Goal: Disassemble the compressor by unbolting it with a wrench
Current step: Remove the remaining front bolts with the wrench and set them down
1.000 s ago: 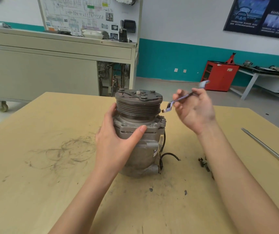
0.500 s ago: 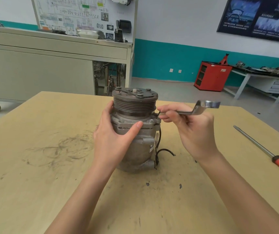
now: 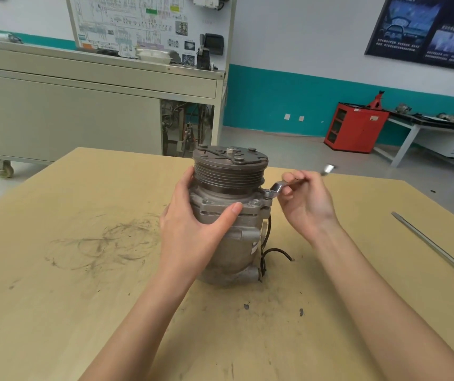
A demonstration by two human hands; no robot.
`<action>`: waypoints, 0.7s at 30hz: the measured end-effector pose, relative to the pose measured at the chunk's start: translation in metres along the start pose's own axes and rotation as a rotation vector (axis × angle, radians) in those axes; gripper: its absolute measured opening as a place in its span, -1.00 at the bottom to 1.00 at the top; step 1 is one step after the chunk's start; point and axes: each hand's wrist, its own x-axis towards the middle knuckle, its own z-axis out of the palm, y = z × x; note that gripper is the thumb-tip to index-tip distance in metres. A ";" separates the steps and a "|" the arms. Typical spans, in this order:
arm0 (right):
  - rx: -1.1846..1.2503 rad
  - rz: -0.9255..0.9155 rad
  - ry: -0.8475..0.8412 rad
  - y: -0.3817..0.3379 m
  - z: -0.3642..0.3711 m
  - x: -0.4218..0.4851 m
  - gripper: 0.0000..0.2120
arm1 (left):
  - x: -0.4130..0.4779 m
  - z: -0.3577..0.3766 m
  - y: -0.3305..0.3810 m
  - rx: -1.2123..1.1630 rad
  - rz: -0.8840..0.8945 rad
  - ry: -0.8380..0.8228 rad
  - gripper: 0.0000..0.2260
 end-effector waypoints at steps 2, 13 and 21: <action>-0.055 0.170 -0.112 -0.003 0.006 0.019 -0.65 | 0.000 0.000 0.000 0.000 0.001 -0.001 -0.17; -0.572 -0.493 -0.051 -0.036 0.019 -0.009 -0.57 | -0.002 -0.001 0.003 0.003 -0.010 -0.018 -0.15; -1.261 -1.288 -0.208 -0.003 0.017 -0.060 -0.53 | -0.002 0.000 0.004 0.014 0.019 -0.001 -0.18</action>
